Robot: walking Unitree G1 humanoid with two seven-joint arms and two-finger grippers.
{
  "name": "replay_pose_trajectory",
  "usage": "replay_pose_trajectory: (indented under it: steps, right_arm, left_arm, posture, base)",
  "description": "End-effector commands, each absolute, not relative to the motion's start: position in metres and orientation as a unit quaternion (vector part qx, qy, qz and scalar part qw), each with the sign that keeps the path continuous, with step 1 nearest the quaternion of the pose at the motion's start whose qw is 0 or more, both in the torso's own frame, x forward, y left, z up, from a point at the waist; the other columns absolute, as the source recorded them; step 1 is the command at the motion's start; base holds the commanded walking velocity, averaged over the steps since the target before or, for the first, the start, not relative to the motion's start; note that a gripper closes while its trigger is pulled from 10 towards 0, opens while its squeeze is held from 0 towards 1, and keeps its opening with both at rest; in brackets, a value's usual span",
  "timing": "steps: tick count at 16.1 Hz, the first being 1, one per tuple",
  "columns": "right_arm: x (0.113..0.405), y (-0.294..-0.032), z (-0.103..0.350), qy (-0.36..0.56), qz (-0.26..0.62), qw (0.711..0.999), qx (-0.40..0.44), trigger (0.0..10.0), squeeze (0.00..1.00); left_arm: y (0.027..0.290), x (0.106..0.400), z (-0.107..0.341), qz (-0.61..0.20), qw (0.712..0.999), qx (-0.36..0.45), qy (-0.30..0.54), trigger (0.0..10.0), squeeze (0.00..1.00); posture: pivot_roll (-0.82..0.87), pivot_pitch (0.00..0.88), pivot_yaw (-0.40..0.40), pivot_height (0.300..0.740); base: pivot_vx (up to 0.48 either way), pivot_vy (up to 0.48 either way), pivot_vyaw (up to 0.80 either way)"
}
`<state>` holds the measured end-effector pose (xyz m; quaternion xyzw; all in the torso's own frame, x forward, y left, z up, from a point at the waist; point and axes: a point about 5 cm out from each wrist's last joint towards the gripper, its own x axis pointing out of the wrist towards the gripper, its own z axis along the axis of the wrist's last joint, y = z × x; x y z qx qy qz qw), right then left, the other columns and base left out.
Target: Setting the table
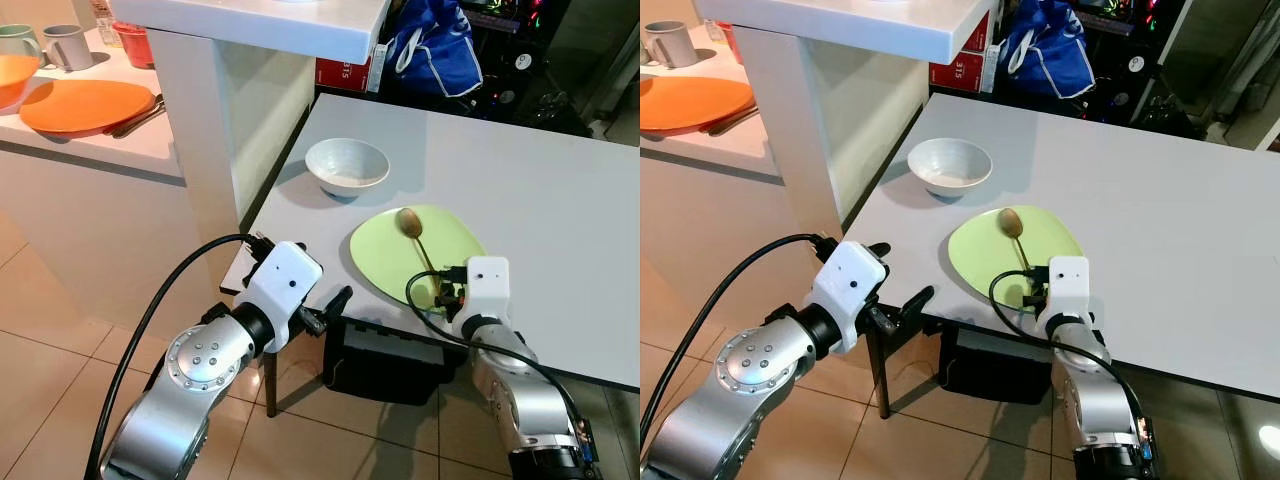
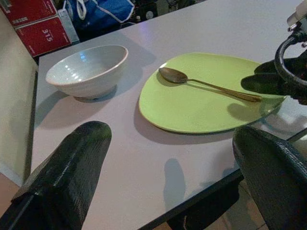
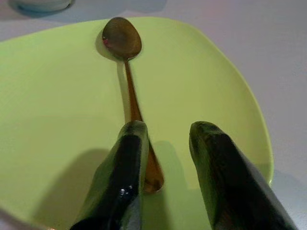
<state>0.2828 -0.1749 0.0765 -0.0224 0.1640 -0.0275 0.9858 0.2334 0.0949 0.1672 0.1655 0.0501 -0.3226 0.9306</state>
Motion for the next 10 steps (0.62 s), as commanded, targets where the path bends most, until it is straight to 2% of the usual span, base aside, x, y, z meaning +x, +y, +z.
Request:
replay_pose_trajectory:
  steps: [1,4,7,10]
  right_arm:
    - [0.286,-0.180,0.083,0.149,-0.042,0.988,-0.007,10.0,0.00]
    - [0.288,-0.176,0.105,0.094,-0.029,0.994,0.041,10.0,0.00]
    - [0.291,-0.176,0.115,0.065,-0.025,0.996,0.049,10.0,0.00]
    - [0.289,-0.177,0.138,0.021,0.010,0.998,0.060,10.0,0.00]
  left_arm:
    - [0.096,0.238,0.171,-0.316,0.932,0.173,0.040,10.0,0.00]
    - [0.104,0.247,0.175,-0.276,0.944,0.179,0.027,10.0,0.00]
    - [0.114,0.257,0.173,-0.230,0.953,0.194,0.028,10.0,0.00]
    - [0.120,0.258,0.179,-0.191,0.966,0.171,-0.001,10.0,0.00]
  posture:
    - [0.05,0.000,-0.065,0.740]
    - [0.05,0.000,-0.064,0.740]
    - [0.05,0.000,-0.064,0.740]
    - [0.06,0.000,-0.074,0.740]
  base:
    - [0.000,0.000,0.00]
    - [0.000,0.000,0.00]
    - [0.000,0.000,0.00]
    - [0.000,0.000,0.00]
